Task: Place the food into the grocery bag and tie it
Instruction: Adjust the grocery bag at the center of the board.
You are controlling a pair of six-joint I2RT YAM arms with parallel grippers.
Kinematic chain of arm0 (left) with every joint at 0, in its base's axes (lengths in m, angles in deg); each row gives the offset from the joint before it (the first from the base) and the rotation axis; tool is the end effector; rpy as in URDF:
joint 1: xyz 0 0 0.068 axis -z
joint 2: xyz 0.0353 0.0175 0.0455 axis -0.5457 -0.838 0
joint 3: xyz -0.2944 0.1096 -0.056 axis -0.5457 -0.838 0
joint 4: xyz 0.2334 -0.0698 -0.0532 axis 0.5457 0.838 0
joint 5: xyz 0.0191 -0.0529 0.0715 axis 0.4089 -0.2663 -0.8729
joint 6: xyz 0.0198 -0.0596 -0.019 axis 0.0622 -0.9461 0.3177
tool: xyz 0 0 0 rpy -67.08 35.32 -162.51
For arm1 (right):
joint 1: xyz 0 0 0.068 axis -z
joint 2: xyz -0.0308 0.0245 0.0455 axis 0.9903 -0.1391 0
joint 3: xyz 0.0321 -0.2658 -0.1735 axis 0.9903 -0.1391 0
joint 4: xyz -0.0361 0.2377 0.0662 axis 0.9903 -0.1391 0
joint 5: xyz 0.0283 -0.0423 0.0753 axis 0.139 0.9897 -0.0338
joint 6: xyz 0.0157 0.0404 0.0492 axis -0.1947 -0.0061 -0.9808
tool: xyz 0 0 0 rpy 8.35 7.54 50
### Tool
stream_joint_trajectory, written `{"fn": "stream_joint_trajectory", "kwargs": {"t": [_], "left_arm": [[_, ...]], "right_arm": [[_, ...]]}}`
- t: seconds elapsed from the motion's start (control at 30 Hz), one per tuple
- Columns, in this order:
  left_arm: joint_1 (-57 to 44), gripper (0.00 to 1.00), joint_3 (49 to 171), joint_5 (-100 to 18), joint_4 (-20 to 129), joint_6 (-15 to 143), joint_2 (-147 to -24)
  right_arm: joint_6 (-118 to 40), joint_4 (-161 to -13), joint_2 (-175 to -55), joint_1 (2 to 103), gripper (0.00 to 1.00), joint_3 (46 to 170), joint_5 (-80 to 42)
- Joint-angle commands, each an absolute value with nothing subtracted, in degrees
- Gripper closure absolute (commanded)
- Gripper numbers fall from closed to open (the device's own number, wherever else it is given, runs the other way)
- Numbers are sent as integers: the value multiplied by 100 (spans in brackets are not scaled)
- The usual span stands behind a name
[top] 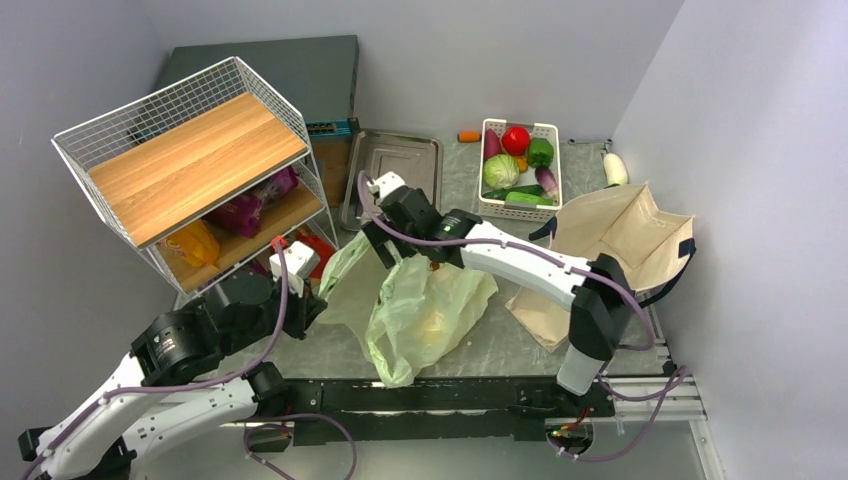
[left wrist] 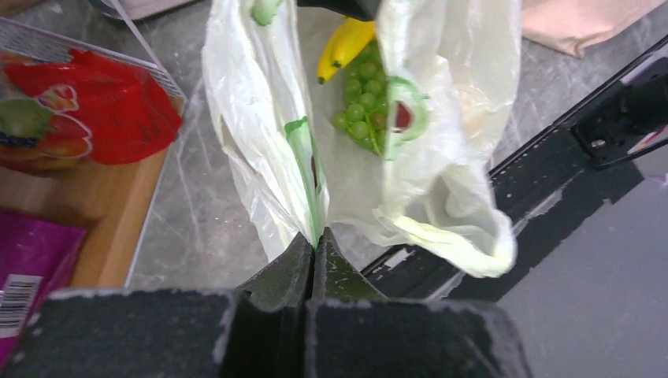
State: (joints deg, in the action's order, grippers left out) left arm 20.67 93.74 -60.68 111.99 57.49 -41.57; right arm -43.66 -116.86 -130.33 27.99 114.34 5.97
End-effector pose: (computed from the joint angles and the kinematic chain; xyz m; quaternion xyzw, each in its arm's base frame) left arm 0.0355 -0.0312 0.3634 0.2194 0.8376 -0.2192 0.4497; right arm 0.2369 0.3005 0.3364 -0.2795 0.8710 0.0900 0.3939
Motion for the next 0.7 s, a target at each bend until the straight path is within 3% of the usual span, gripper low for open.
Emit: {"fn": "stream_joint_trajectory", "kwargs": {"t": [0.0,0.4,0.67], "left_arm": [[2090,100,9333,-5671,11325,4895,-3935],[2107,100,8721,-4504,9378,5011,-4237],[2151,100,8655,-4652,9077,4979,-4389]], "right_arm": [[-3310,-11392,-13475,2986,0,12096,751],[-2638,-11050,-13235,4312,0,12651,-342],[-2741,-11984,-13388,4260,0,13300,-1733]]}}
